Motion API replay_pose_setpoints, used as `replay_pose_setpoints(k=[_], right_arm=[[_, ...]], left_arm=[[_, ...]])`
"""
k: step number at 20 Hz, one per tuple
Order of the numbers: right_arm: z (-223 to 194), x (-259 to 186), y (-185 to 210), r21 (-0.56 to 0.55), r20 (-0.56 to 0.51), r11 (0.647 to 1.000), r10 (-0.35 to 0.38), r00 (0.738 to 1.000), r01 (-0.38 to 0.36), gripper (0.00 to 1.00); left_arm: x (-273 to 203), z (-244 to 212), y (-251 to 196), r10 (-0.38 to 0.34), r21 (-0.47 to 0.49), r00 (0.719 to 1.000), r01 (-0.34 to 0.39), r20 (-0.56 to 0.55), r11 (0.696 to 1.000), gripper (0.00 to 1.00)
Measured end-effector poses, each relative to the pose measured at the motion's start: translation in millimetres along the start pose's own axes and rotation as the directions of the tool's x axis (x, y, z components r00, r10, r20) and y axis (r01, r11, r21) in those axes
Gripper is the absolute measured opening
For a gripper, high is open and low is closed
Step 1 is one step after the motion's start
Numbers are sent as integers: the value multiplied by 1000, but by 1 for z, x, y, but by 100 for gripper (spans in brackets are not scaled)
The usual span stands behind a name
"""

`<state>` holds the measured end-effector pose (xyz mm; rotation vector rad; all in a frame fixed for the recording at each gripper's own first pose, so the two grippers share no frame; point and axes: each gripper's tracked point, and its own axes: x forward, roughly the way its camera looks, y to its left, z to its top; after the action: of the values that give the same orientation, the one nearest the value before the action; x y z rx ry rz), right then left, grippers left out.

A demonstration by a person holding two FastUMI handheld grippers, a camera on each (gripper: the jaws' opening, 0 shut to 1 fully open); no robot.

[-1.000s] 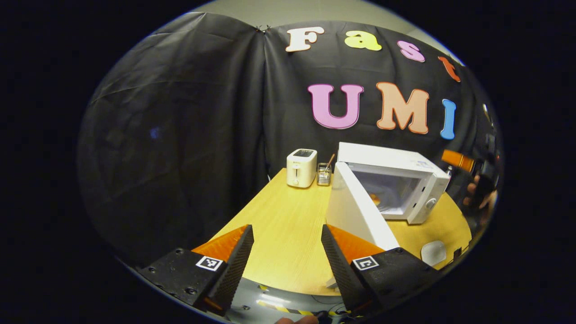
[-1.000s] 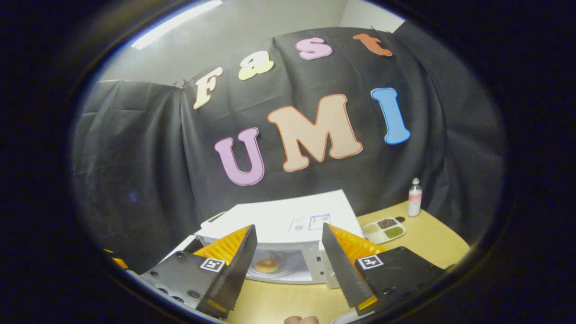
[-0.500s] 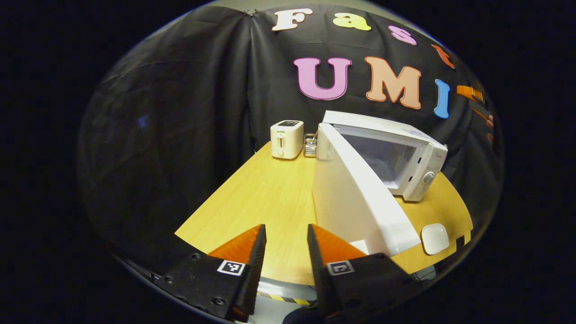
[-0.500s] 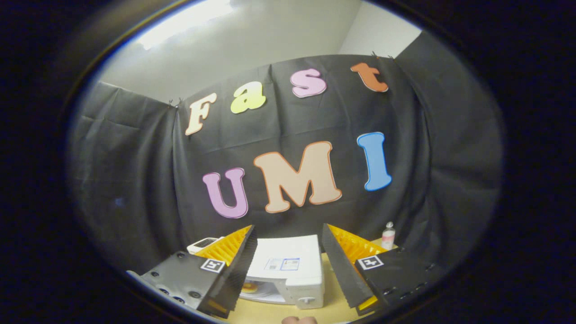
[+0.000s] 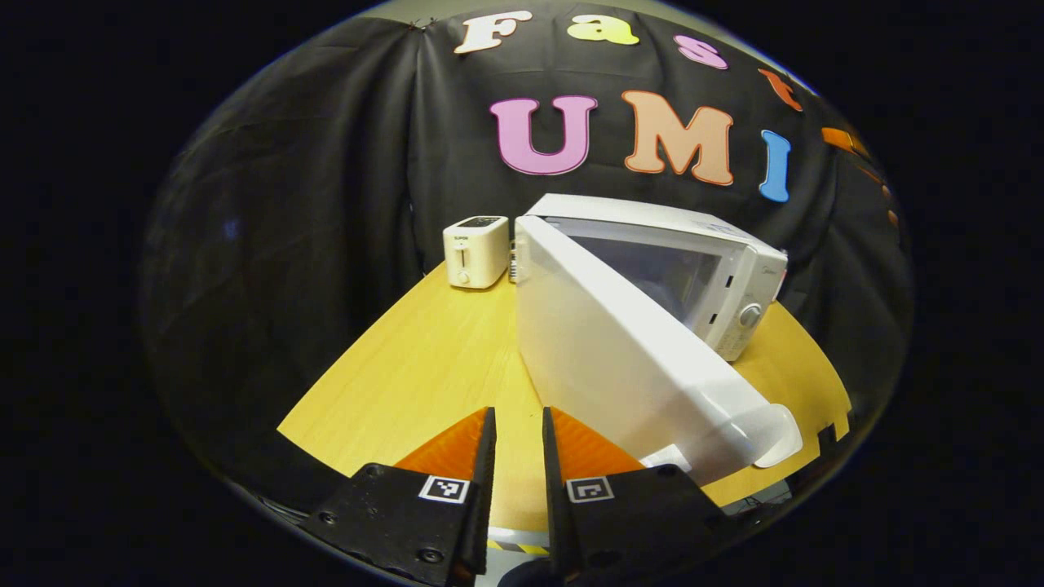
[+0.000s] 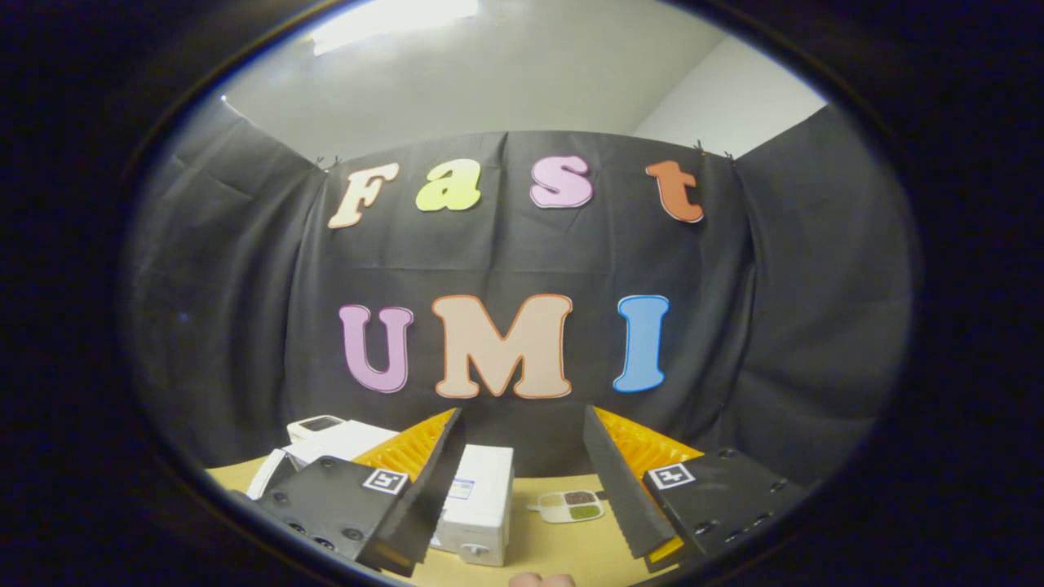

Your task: Open the microwave oven with the left hand, put the food in, and close the microwave oven.

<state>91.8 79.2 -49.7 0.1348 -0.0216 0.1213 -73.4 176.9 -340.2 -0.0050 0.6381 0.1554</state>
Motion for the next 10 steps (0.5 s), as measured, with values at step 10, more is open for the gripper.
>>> replay_pose_setpoints(k=[10], right_arm=[[57,-15,-28,-65,22,996,-62,998,63,94]], left_arm=[[44,27,-77,-133,68,991,130,30,989,28]])
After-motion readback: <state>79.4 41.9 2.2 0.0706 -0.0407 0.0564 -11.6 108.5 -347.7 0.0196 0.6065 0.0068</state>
